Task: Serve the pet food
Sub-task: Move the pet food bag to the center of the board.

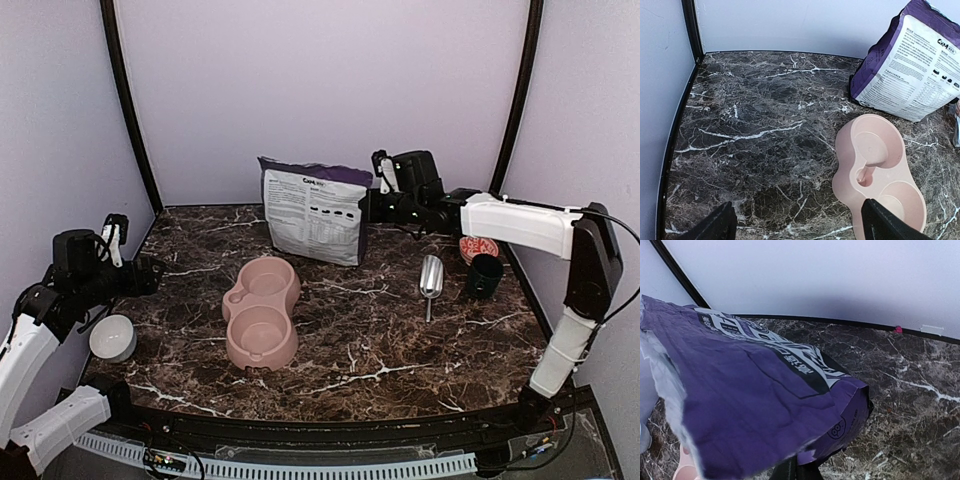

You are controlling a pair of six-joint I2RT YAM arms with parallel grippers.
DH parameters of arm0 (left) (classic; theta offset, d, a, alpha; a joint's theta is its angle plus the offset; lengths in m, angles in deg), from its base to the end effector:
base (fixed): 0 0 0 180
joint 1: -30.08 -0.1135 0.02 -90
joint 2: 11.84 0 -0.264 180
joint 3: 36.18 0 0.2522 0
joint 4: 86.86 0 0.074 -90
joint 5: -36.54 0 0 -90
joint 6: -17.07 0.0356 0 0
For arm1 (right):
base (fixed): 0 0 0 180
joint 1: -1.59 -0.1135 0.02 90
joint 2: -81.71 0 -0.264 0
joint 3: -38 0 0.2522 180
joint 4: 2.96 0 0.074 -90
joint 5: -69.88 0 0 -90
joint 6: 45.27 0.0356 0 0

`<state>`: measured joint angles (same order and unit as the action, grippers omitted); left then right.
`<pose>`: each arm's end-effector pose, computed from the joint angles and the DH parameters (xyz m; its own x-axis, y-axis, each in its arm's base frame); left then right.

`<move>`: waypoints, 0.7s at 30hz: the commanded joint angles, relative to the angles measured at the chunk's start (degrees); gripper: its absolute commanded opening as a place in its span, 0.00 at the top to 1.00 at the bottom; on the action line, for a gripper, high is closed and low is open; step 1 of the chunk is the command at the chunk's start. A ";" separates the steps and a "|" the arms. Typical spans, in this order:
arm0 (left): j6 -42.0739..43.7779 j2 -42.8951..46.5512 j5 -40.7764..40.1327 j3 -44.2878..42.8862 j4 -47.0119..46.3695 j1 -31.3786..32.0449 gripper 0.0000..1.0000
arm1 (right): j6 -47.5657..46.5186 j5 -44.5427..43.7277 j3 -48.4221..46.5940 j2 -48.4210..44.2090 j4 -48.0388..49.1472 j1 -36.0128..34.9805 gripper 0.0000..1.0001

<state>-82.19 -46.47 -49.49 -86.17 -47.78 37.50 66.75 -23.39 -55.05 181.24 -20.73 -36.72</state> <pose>0.1447 -0.0213 0.2863 -0.4245 -0.1066 -0.8991 0.1250 0.9766 -0.1748 0.3262 0.2552 0.3004 -0.5155 0.0698 -0.8540 -0.4151 0.8516 0.3201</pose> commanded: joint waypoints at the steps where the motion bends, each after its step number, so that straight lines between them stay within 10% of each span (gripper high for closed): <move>1: -0.02 0.73 -0.40 0.63 -0.89 0.28 0.11 | 5.24 -3.57 0.13 -5.74 -3.95 -2.74 1.00; 21: 0.12 1.34 -0.12 0.63 -0.89 0.23 0.11 | 17.45 -7.93 0.94 -15.87 -19.47 -12.57 1.00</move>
<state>-82.19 -45.62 -49.53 -86.17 -47.76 37.50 81.11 -31.17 -52.93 170.51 -41.02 -46.42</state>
